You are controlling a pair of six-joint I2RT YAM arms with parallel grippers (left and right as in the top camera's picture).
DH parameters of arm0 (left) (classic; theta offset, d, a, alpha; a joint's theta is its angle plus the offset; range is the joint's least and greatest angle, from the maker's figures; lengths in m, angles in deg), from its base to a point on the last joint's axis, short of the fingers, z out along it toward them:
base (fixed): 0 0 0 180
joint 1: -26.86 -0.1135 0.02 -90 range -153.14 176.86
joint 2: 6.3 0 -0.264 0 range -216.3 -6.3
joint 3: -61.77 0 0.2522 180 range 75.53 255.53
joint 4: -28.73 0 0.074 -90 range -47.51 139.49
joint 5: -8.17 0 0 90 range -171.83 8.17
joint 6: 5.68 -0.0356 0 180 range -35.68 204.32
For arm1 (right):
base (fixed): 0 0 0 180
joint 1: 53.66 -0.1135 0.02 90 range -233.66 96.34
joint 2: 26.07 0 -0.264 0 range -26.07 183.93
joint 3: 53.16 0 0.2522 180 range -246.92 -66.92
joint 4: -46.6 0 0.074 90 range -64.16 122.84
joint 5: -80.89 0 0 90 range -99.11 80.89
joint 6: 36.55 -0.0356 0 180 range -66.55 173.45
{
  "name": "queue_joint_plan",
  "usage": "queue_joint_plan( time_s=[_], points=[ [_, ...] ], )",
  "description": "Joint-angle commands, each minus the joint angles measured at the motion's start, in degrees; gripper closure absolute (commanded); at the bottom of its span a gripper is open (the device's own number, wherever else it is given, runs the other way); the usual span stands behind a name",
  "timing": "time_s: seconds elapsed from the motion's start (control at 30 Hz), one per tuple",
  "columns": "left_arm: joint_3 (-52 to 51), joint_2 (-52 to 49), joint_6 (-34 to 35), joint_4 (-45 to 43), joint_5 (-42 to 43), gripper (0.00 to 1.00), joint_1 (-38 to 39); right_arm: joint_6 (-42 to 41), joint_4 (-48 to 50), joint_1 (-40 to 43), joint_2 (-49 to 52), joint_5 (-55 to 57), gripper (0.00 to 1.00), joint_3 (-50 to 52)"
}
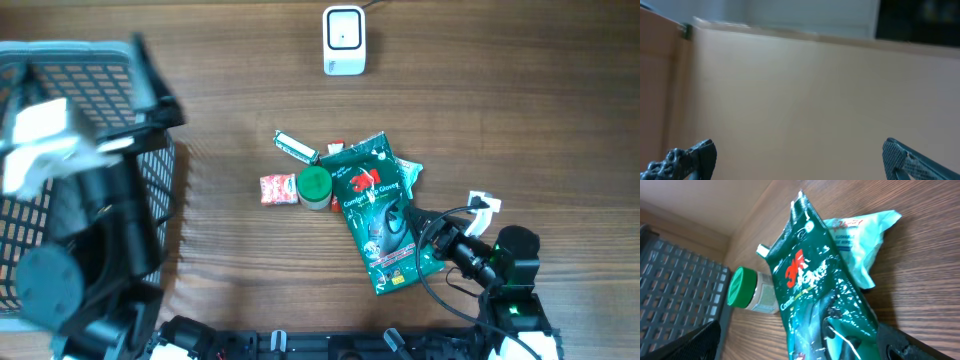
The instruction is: Scan the item barcode
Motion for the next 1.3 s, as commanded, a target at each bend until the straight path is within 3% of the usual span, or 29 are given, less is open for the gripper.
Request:
queue_joint_plan(
  time_s=[0.0,0.13,0.23,0.53,1.03,1.27],
  points=[
    [0.3,0.9,-1.7,0.0,-2.7,0.00,-3.7,-0.6,0.3,0.0,0.3,-3.0,0.00,0.0],
    [0.3,4.2,-1.2,0.5,-0.9,0.00,-6.4,-0.7,0.4,0.0,0.3,-3.5,0.00,0.0],
    [0.3,12.1,2.3,3.2,2.9,0.00,-6.5,-3.8,0.4,0.0,0.3,-4.2,0.00,0.0],
    [0.3,34.6,0.5,4.1,-2.1,0.00,-8.4,-6.8,1.1,0.0,0.3,-8.3,0.00,-0.1],
    [0.3,40.1,-0.6,4.2,-3.0,0.00,-22.6,-9.2,1.6,0.0,0.3,-10.8,0.00,-0.7],
    [0.3,40.3,-0.6,8.9,-0.8,0.00,-22.1,-9.2,1.0,0.0,0.3,-11.3,0.00,-0.7]
  ],
)
